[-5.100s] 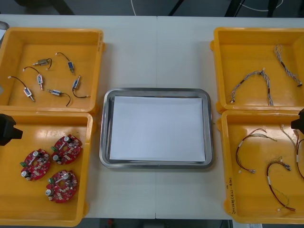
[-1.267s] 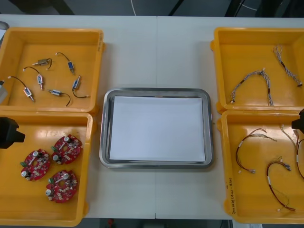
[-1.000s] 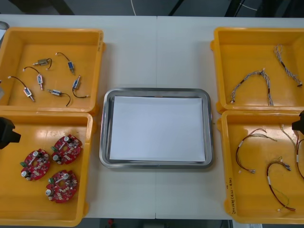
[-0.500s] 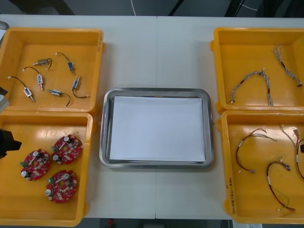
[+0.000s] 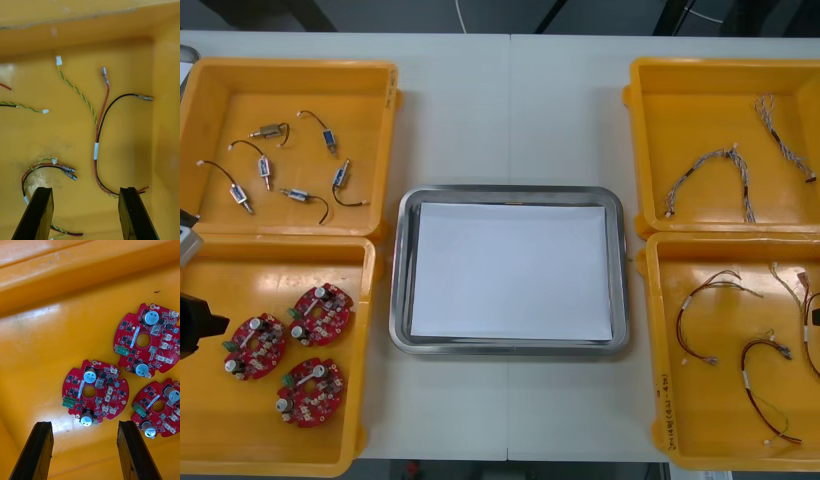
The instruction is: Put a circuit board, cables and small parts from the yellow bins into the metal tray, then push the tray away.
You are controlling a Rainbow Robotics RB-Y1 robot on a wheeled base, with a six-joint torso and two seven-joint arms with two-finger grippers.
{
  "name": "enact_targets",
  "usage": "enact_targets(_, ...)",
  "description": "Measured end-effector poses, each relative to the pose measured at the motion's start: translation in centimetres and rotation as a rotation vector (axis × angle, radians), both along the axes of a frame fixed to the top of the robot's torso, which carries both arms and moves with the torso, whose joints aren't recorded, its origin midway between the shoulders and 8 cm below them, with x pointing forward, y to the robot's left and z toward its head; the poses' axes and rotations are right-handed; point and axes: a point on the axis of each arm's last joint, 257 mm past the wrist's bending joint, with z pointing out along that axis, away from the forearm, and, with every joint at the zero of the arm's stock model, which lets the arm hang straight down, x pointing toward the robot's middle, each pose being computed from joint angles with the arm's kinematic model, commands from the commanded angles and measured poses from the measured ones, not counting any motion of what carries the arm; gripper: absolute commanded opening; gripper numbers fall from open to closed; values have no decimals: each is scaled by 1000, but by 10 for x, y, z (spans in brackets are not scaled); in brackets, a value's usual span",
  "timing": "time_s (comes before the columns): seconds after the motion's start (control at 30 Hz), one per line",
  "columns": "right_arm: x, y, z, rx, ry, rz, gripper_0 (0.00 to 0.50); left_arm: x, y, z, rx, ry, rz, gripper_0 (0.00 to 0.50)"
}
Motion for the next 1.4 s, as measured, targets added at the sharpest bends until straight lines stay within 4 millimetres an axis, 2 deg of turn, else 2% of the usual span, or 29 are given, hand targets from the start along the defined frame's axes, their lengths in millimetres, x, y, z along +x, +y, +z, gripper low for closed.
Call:
enact_targets(0.2,15,-3,-8,8,-41,-1,500,1,3,-19,-26,16,11,500)
enact_targets(0.37,26,-4,-26,4,-55,11,500,2,3,-34,-51,27,18,500)
enact_targets(0.53,19,-7,-43,-3,-23,30,500,1,8,-47,-62,41,26,500)
enact_targets(0.73,11,-11,-50,-16,-11,38,500,-6,15,-57,-17,49,-49,500)
enact_targets(1.03,15,-19,-55,-21,-33,19,500,-11,11,-76,-25,54,-80,500)
enact_targets(1.4,18,-18,-68,-16,-41,23,500,-19,8,-95,-41,81,-74,500)
